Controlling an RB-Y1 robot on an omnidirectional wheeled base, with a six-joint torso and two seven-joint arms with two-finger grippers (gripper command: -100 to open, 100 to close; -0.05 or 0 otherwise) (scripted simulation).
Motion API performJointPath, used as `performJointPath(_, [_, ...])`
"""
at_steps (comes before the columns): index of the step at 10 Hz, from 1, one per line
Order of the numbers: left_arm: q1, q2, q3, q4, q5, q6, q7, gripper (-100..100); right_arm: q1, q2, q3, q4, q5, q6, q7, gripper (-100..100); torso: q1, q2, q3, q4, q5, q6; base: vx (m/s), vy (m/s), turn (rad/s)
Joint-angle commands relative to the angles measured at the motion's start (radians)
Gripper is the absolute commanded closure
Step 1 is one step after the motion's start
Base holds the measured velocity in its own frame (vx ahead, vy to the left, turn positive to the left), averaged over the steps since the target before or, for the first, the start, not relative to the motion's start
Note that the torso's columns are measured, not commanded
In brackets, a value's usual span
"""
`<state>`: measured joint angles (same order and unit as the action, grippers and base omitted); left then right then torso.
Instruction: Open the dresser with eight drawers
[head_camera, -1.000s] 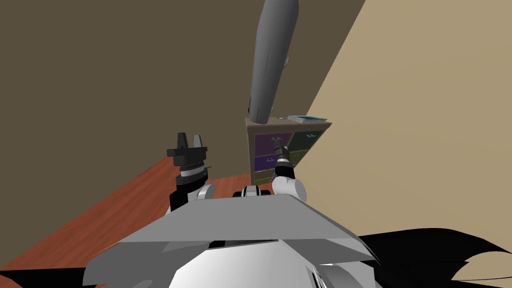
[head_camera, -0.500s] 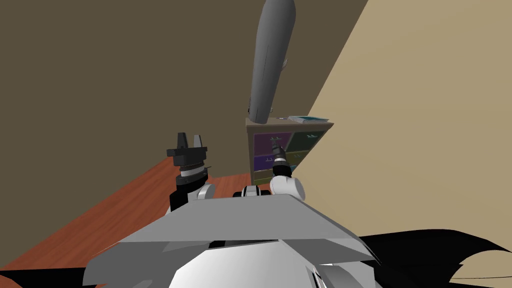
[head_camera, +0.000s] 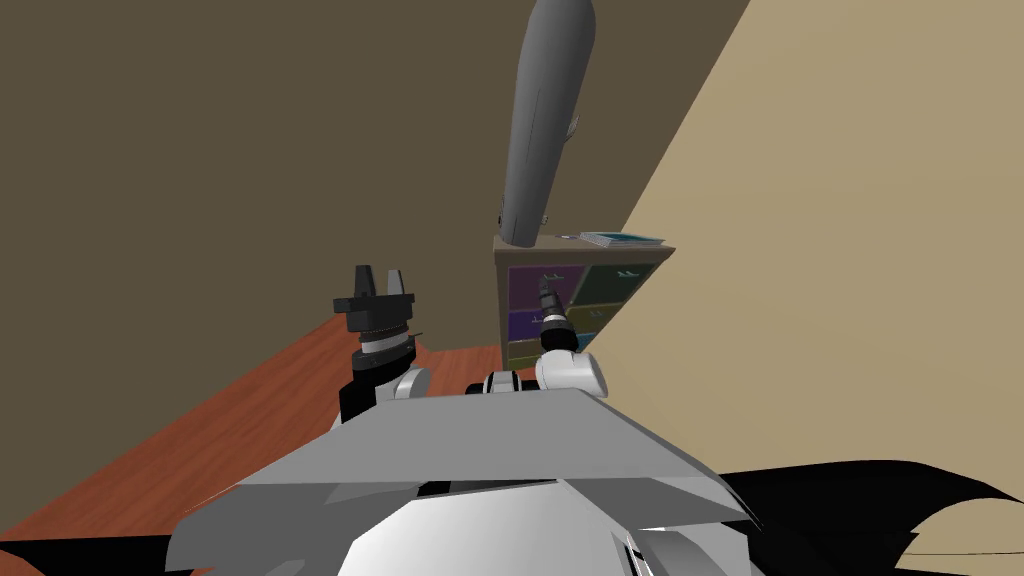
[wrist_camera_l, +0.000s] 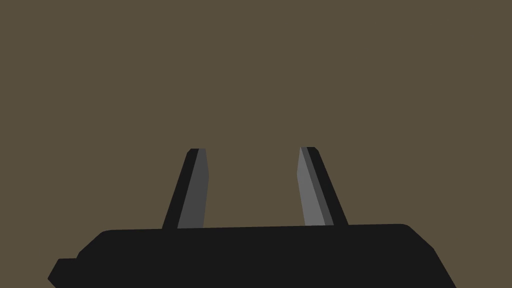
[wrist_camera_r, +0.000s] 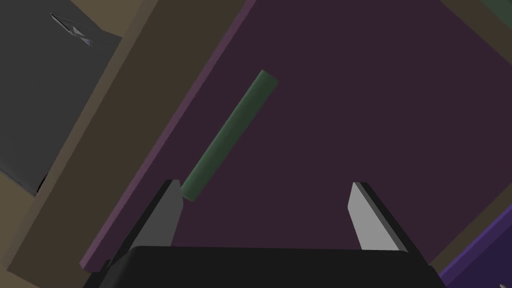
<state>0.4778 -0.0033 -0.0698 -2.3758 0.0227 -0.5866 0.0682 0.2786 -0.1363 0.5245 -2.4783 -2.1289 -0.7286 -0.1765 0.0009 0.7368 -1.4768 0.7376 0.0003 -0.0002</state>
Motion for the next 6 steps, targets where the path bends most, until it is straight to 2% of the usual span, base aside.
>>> performJointPath(1, [0.000,0.000,0.000,0.000,0.000,0.000,0.000,0,-0.018,0.045,0.017,-0.009,-0.068,-0.011,-0.010,-100,0.000,0.001,0.000,0.000,0.000,0.000,-0.018,-0.037,0.093])
performJointPath(4, [0.000,0.000,0.000,0.000,0.000,0.000,0.000,0,-0.028,0.122,0.030,-0.023,-0.121,-0.017,-0.025,-100,-0.001,0.002,0.001,0.001,0.000,0.000,-0.021,-0.039,0.060])
performJointPath(6, [0.000,0.000,0.000,0.000,0.000,0.000,0.000,0,-0.031,0.160,0.034,-0.029,-0.134,-0.018,-0.029,-100,0.000,0.001,0.001,0.000,0.000,0.000,-0.014,-0.021,0.026])
